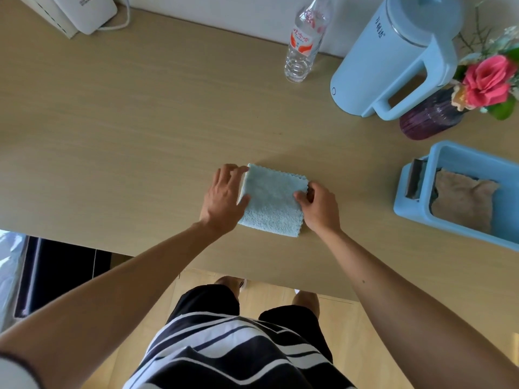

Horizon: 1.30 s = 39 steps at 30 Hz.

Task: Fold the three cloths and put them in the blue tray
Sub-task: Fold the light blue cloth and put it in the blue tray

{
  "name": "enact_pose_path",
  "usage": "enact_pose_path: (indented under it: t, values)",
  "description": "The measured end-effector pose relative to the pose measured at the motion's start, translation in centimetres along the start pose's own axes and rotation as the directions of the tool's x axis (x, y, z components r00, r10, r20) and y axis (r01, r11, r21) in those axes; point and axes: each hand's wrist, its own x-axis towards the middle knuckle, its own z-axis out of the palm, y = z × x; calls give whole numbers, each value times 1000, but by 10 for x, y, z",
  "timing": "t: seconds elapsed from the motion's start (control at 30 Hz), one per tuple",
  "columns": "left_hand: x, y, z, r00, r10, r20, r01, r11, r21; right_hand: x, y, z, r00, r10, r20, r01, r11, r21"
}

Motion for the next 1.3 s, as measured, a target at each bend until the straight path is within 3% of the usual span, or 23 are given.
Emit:
enact_pose_path:
  t: [0.07,0.17,0.33,0.47,0.63,0.87,1.03,1.2,1.3]
  values:
    - [-6,8,1,982,189,17,-190,971,143,-5,0,2,995,-40,-88,32,995,-97]
    - [-8,10,11,919,361,161,-391,892,228,-18,-6,2,951,-255,-174,201,940,-276]
    - [12,0,27,856,337,391,-479,802,356,-38,-7,15,901,-434,23,394,795,-462]
    - [21,-12,31,841,309,444,-490,782,386,-45,16,30,925,-345,161,377,764,-524]
    - [24,-15,32,848,274,453,-460,806,373,-45,22,31,937,-281,207,349,756,-553]
    - [45,16,18,917,244,316,-359,851,384,-54,11,20,962,-229,147,272,811,-517]
    - [53,30,17,931,74,358,-228,882,411,-69,21,10,978,-198,62,204,867,-455]
    - [56,44,8,892,-104,440,53,990,128,-81,27,5,986,-167,22,163,908,-385]
    - [55,55,-9,868,-184,460,274,952,-136,-84,19,-5,994,-110,-27,105,984,-141]
